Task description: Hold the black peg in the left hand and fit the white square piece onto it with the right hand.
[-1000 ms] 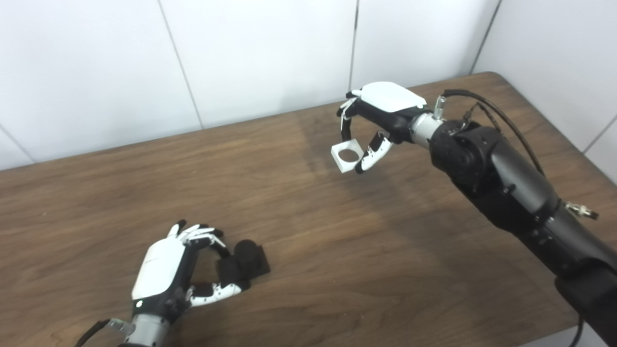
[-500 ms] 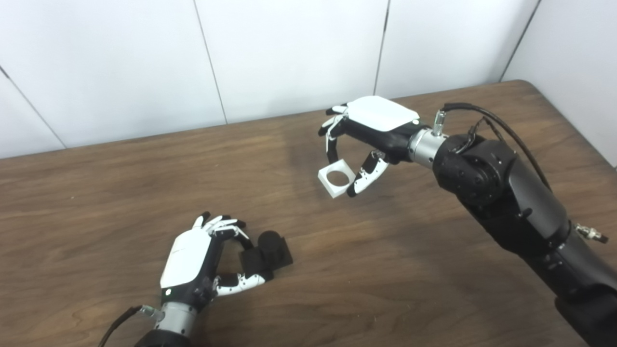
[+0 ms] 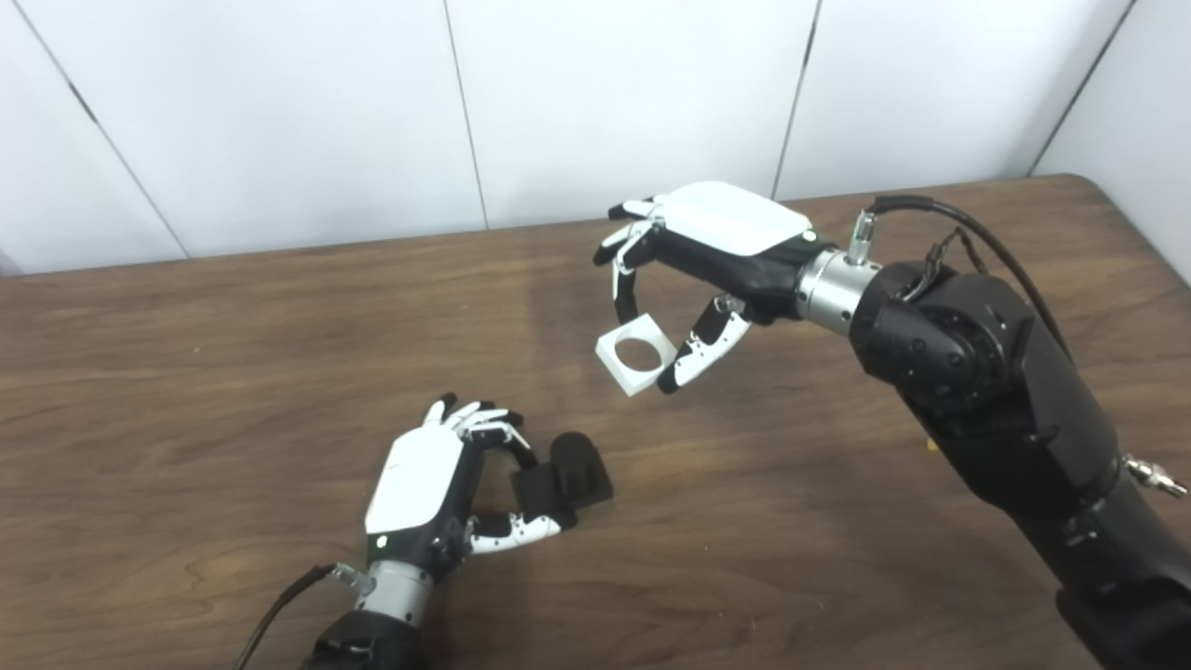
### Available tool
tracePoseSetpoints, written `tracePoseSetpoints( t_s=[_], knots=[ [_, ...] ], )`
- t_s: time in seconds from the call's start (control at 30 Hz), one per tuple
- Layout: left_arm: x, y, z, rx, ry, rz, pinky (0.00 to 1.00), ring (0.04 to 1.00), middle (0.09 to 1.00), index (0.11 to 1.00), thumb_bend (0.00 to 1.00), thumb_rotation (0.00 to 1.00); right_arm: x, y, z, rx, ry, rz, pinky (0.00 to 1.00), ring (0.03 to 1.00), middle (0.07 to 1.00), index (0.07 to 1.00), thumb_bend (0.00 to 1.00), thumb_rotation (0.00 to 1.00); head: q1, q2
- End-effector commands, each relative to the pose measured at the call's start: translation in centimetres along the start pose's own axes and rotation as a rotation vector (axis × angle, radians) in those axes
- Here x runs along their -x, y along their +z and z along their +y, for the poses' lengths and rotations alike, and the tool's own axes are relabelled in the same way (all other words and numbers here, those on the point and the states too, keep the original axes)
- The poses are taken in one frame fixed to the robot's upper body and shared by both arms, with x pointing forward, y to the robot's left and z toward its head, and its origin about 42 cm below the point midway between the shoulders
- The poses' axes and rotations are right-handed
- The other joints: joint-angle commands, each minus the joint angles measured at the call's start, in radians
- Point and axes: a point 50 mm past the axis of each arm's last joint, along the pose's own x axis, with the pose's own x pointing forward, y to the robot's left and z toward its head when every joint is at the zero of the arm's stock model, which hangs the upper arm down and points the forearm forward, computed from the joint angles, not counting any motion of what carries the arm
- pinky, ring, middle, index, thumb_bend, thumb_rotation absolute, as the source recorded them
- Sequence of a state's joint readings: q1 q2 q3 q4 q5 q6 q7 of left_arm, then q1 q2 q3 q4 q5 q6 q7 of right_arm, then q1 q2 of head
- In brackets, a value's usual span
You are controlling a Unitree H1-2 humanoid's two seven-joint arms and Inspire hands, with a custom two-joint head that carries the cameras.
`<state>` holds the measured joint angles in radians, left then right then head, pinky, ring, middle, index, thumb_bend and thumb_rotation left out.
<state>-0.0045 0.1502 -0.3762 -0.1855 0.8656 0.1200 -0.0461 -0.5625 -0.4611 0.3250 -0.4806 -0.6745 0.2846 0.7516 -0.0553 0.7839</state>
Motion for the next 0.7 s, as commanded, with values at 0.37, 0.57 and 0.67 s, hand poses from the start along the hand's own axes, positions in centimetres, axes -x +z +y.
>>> tracePoseSetpoints(
  t_s=[0.37,0.57,0.67],
  knots=[
    [-0.1,0.8,-1.9,0.014,-0.065,0.003,1.0,0.87,0.772,0.485,0.52,0.05,-0.3,2.3,-0.1,0.034,-0.014,-0.097,0.92,0.946,0.817,0.484,0.52,0.14,0.019,0.014],
    [-0.2,0.8,-1.8,0.016,-0.065,0.003,1.0,0.871,0.773,0.485,0.52,0.05,-0.5,2.5,1.1,0.047,0.009,-0.116,0.94,0.936,0.804,0.485,0.52,0.14,0.018,0.015],
    [-0.2,0.9,-1.8,0.016,-0.066,0.004,1.0,0.872,0.775,0.485,0.52,0.05,-0.7,2.6,1.9,0.052,0.024,-0.127,0.95,0.932,0.806,0.484,0.52,0.14,0.015,0.017]
  ],
)
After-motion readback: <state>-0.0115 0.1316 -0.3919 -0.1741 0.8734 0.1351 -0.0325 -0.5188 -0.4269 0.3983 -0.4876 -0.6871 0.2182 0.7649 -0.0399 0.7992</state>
